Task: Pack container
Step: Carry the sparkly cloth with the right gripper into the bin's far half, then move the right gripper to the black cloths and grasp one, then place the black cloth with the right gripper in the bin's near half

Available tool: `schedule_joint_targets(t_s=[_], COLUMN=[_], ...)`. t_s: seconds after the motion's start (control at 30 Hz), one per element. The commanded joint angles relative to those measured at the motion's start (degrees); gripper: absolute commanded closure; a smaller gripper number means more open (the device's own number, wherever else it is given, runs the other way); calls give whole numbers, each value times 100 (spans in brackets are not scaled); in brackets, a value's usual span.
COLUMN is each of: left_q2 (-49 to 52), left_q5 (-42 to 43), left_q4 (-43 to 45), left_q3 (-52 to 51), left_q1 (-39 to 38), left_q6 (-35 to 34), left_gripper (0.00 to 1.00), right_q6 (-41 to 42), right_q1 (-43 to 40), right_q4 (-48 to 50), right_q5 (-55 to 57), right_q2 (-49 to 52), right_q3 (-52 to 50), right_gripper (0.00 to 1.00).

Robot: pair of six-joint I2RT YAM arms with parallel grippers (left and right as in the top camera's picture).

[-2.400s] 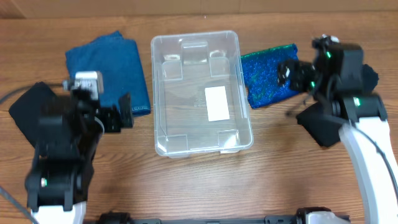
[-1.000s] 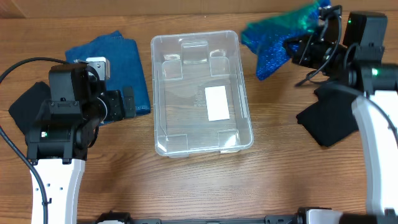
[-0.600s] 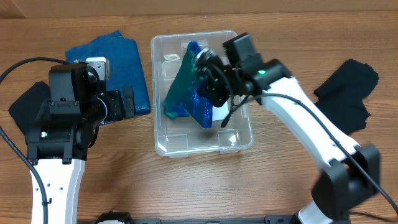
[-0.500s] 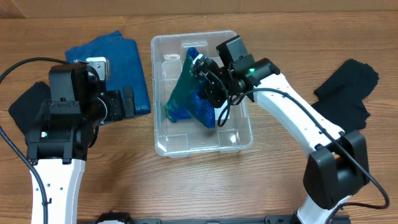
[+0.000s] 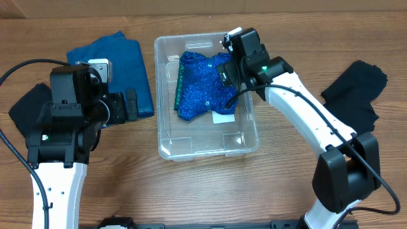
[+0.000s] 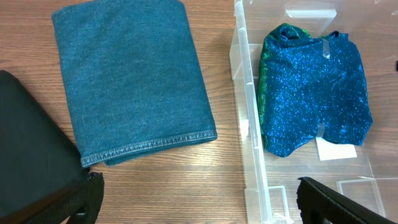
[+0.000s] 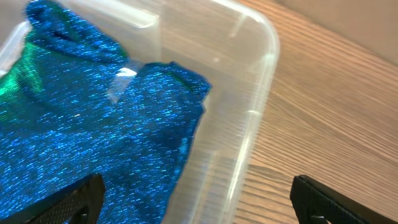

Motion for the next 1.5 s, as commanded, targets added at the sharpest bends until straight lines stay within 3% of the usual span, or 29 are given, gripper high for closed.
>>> schedule_joint_targets(t_s=[0.0,0.07,0.13,0.2,0.27,0.33,0.4,0.53,0.73,0.83,0.97,1.0,1.1,1.27,1.4,1.47], left_q2=[-9,-9,-9,-9,-9,-9,-9,-9,-9,-9,-9,-9,-9,-9,-9,-9], left_q5=[7,7,7,7,7,7,7,7,7,7,7,7,7,7,7,7], left_q4=[7,7,7,7,13,11,9,11,7,11,9,11,9,11,9,7], left_q3=[160,160,160,160,160,160,160,160,160,160,160,160,160,160,160,160], left_q1=[0,0,0,0,0,0,0,0,0,0,0,0,0,0,0,0], left_q6=[109,109,109,109,109,109,109,109,109,107,107,107,109,109,107,107], left_gripper=[0,0,0,0,0,0,0,0,0,0,0,0,0,0,0,0], right_q6=[428,1648,3250,4240,4367,4155,3757,2981,2520,2223,2227,2227,1954,1486,1165,157], right_q1=[190,-164,-911,-1871,-3322,-4312,-5359,-6417,-6478,-6478,-6478,-6478,-6450,-5821,-4216,-2767], right_q4=[98,-232,-1237,-2374,-3167,-3097,-2653,-1425,-306,22,52,50,-197,-1014,-1305,-1434], right_q5=[914,1305,1285,907,129,-354,-1071,-2240,-2841,-3816,-4092,-4277,-4992,-5541,-5455,-5307], right_q2=[-1108,-1849,-2332,-2529,-2496,-2494,-2463,-2037,-542,-98,-83,-87,-433,-2199,-3187,-3224], right_q3=[186,186,186,186,15,-415,-1165,-2498,-2887,-2887,-2885,-2872,-2739,-1917,-833,-396], right_gripper=[0,0,0,0,0,0,0,0,0,5,92,96,96,96,96,96])
